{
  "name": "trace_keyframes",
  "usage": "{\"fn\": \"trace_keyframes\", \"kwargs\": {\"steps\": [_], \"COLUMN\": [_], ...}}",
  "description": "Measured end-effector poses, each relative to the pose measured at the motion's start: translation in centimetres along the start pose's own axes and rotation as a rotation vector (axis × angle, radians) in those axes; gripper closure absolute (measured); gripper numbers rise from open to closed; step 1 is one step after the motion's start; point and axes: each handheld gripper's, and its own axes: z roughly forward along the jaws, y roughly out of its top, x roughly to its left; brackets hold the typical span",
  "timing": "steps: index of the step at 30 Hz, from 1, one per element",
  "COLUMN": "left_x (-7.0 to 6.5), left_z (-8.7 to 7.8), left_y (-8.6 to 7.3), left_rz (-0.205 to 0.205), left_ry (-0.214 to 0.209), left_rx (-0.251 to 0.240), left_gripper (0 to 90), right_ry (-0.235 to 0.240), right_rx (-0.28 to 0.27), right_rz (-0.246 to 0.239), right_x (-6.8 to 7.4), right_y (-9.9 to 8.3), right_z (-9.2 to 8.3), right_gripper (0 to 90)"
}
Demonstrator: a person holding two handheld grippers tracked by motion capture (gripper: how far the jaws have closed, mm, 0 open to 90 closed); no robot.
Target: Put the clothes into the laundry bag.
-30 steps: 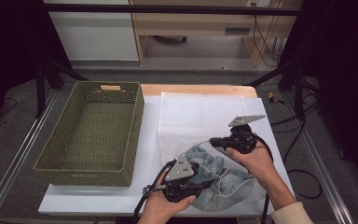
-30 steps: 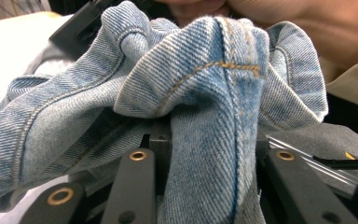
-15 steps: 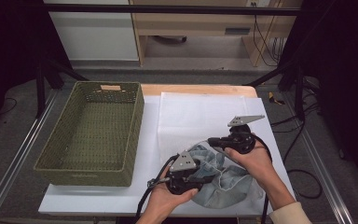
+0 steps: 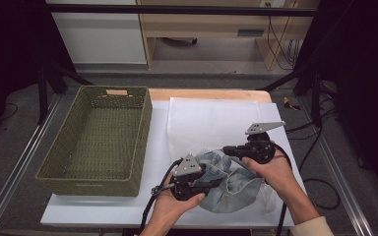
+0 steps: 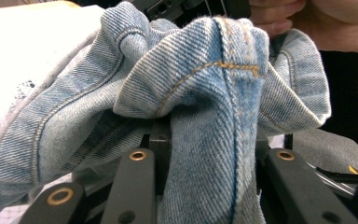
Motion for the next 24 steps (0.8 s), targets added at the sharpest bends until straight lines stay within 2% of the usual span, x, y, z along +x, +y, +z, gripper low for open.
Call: {"fn": "trace_keyframes", "kwargs": {"steps": [5,9,10,11,12,14,18,23,24], "left_x": [-0.2,-0.4,-0.3,-0.3,-0.2,-0.2,-0.2,-0.1,-0.1], "left_z": [-0.6,-0.9,-1.0,-1.0,-0.9,-1.0,-0.9,-0.9,-0.9], "left_y": [0.3,0.5,0.6,0.6,0.6,0.7,0.7,0.5,0.3], "left_rz": [-0.01,-0.003,-0.001,-0.001,-0.013,-0.014,0.002,-0.001,0.004], "left_ry": [-0.006,0.014,0.03,0.03,0.042,0.046,0.091,0.126,0.147], "left_rx": [-0.017,-0.04,-0.064,-0.064,-0.083,-0.089,-0.113,-0.135,-0.149], "left_gripper": [65.9,65.9,66.0,66.0,66.0,66.0,66.1,66.0,66.0], "right_ry": [-0.007,-0.006,-0.004,-0.004,-0.005,-0.007,-0.007,-0.007,-0.005], "right_rx": [0.006,0.006,0.004,0.004,0.002,0.002,0.004,0.005,0.003], "right_rz": [0.001,-0.001,-0.007,-0.007,-0.005,-0.009,-0.014,-0.008,-0.005], "right_x": [0.0,0.0,0.1,0.1,0.2,0.2,0.3,0.4,0.5], "right_y": [0.2,0.3,0.5,0.5,0.6,0.8,0.9,0.9,0.9], "right_z": [-0.5,-0.7,-0.8,-0.8,-0.8,-0.8,-0.8,-0.8,-0.9], "right_gripper": [89.9,89.9,89.9,89.9,89.9,89.9,89.9,89.9,89.9]}}
